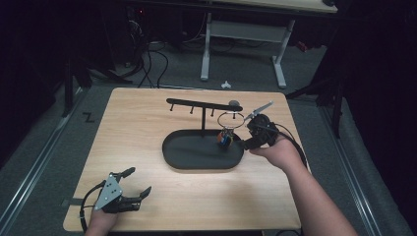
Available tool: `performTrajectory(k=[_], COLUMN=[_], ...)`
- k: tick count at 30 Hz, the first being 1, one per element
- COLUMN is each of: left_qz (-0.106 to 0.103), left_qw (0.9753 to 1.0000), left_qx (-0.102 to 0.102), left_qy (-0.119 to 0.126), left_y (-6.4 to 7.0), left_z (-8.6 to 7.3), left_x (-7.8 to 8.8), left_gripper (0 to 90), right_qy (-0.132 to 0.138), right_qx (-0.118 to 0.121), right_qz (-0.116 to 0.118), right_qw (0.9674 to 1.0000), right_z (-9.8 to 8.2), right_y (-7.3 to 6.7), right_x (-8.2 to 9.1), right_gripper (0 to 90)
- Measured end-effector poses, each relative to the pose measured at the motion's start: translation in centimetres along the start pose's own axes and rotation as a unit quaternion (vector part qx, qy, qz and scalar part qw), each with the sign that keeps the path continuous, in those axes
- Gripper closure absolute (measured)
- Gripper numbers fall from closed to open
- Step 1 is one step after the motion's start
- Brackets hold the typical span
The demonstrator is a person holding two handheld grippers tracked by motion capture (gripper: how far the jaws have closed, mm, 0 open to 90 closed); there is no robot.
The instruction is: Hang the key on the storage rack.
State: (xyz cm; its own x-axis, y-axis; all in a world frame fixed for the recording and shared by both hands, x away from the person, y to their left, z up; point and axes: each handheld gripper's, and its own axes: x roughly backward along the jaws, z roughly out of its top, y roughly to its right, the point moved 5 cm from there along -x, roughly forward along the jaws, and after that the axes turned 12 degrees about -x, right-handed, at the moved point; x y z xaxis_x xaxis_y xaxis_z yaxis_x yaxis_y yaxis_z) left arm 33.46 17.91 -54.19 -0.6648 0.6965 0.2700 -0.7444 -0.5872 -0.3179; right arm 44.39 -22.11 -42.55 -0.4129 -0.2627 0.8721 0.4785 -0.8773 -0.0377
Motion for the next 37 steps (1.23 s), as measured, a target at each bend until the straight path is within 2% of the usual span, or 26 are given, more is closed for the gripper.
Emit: performTrajectory(k=[5,6,7,11,13,14,15,16,17,18,19,20,21,22,23,24,25,26,27,29,32,33,37], left_qz=[0.000,0.000,-0.001,-0.001,-0.001,-0.001,-0.001,-0.001,-0.001,-0.001,-0.001,0.000,0.000,0.000,0.000,-0.001,-0.001,-0.001,-0.002,-0.002,-0.001,-0.003,-0.005], left_qw=[1.0000,1.0000,1.0000,1.0000,1.0000,1.0000,1.0000,1.0000,1.0000,1.0000,1.0000,1.0000,0.9999,0.9999,0.9999,0.9999,0.9999,0.9999,0.9998,0.9998,0.9998,0.9998,0.9999], left_qx=[0.000,0.000,0.000,0.000,0.000,0.000,0.000,0.000,0.000,-0.001,-0.001,0.000,0.001,0.001,0.001,0.001,0.002,0.002,0.003,0.004,0.006,0.004,0.000], left_qy=[0.000,0.000,-0.003,-0.004,-0.005,-0.005,-0.006,-0.007,-0.006,-0.007,-0.007,-0.009,-0.011,-0.012,-0.012,-0.014,-0.017,-0.017,-0.021,-0.021,-0.021,-0.019,-0.013], left_y=[0.0,0.0,0.0,0.0,0.0,0.0,0.0,0.0,0.0,0.0,0.0,0.0,-0.1,-0.1,-0.1,-0.1,-0.1,-0.1,-0.1,-0.2,-0.2,-0.1,0.0], left_z=[0.0,0.0,0.0,0.0,0.0,0.0,0.0,0.0,0.0,0.0,0.0,0.0,0.0,0.0,0.0,0.0,0.0,0.0,0.0,0.0,0.0,0.0,0.0], left_x=[0.0,0.0,0.0,-0.1,-0.2,-0.2,-0.2,-0.2,-0.2,-0.2,-0.2,-0.2,-0.3,-0.3,-0.3,-0.3,-0.4,-0.4,-0.5,-0.5,-0.5,-0.5,-0.3], left_gripper=[15.0,15.0,15.0,15.0,15.0,15.0,15.0,15.0,15.0,15.0,15.0,15.0,15.0,15.0,15.0,15.0,15.0,15.0,15.0,15.0,15.1,15.0,15.0], right_qy=[0.033,0.033,0.054,0.088,0.112,0.112,0.135,0.135,0.161,0.177,0.213,0.224,0.215,0.212,0.212,0.217,0.213,0.213,0.218,0.222,0.222,0.220,0.222], right_qx=[-0.007,-0.007,-0.009,-0.030,-0.039,-0.039,-0.041,-0.041,-0.048,-0.057,-0.070,-0.071,-0.066,-0.056,-0.056,-0.056,-0.093,-0.093,-0.103,-0.095,-0.104,-0.114,-0.117], right_qz=[0.002,0.002,0.003,0.006,0.011,0.011,0.011,0.011,0.001,-0.004,-0.008,-0.011,-0.013,-0.032,-0.032,-0.045,-0.037,-0.037,-0.026,-0.030,-0.027,-0.026,-0.032], right_qw=[0.9994,0.9994,0.9985,0.9957,0.9929,0.9929,0.9900,0.9900,0.9858,0.9825,0.9746,0.9720,0.9744,0.9751,0.9751,0.9736,0.9718,0.9718,0.9702,0.9700,0.9691,0.9685,0.9675], right_z=[-2.5,-2.5,-3.8,-6.3,-8.0,-8.0,-9.7,-9.7,-11.7,-12.7,-14.5,-15.5,-16.0,-16.2,-16.2,-16.3,-16.4,-16.4,-16.2,-16.1,-16.2,-16.4,-16.2], right_y=[-0.5,-0.5,-0.8,-1.2,-1.5,-1.5,-1.6,-1.6,-1.8,-1.9,-1.9,-1.9,-2.0,-1.9,-1.9,-1.7,-1.4,-1.4,-1.4,-1.4,-1.3,-1.1,-0.8], right_x=[-1.0,-1.0,-1.5,-2.5,-3.1,-3.1,-3.5,-3.5,-3.8,-3.8,-4.0,-4.1,-4.2,-4.1,-4.1,-4.1,-4.6,-4.6,-4.7,-4.7,-4.8,-4.7,-4.7], right_gripper=[33.7,33.7,33.7,33.2,32.4,32.4,30.7,30.7,30.2,30.3,33.0,34.5,30.6,27.3,27.3,27.2,21.2,21.2,20.7,20.6,20.6,20.8,20.6])
